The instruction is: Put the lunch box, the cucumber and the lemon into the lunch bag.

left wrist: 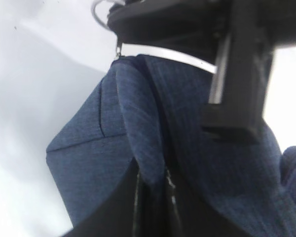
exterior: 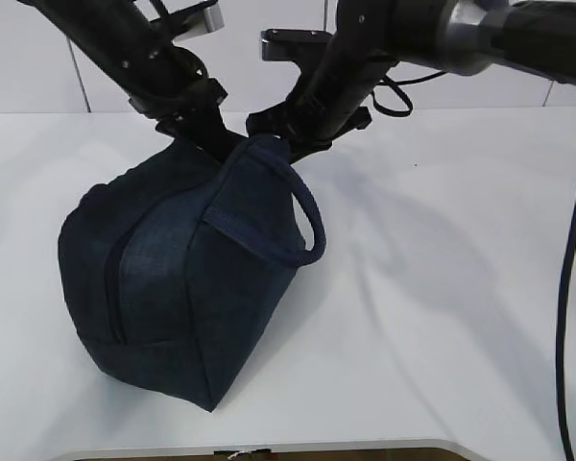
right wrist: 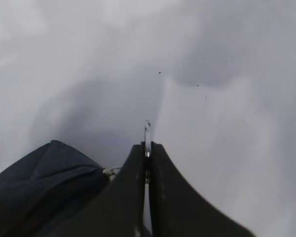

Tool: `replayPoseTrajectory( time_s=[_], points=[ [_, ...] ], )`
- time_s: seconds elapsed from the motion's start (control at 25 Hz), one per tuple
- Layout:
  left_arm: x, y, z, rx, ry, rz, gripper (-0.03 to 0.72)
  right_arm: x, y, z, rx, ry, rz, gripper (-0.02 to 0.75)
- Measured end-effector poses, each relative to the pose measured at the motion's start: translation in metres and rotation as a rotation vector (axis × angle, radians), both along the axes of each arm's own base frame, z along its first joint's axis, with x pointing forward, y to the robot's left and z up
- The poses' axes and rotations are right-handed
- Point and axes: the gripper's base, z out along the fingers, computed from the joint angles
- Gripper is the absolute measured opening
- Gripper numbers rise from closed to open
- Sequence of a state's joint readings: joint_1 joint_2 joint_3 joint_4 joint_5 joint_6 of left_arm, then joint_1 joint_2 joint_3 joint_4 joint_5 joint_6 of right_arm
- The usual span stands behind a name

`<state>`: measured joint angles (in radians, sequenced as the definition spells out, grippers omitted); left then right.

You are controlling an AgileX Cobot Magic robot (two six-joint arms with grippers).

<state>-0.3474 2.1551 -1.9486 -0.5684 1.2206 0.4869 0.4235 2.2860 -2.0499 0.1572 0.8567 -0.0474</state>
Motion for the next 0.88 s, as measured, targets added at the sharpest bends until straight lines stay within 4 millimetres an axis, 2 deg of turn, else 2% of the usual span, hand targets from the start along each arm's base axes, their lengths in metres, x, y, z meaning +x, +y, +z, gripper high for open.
replayPoseTrajectory(
  time_s=[0.2, 0.44, 0.88],
  points=[
    [0.0, -0.002, 0.001, -0.003, -0.009, 0.001, 0.013, 0.003, -0.004, -0.002, 0.028, 0.017, -0.019, 0.004],
    [0.0, -0.002, 0.001, 0.003, -0.013, 0.0, 0.012, 0.005, -0.001, -0.016, 0.077, 0.069, -0.035, 0.005],
    [0.0, -0.002, 0.001, 0.007, -0.015, -0.001, 0.011, 0.006, -0.001, -0.02, 0.083, 0.089, -0.027, 0.005]
  ],
)
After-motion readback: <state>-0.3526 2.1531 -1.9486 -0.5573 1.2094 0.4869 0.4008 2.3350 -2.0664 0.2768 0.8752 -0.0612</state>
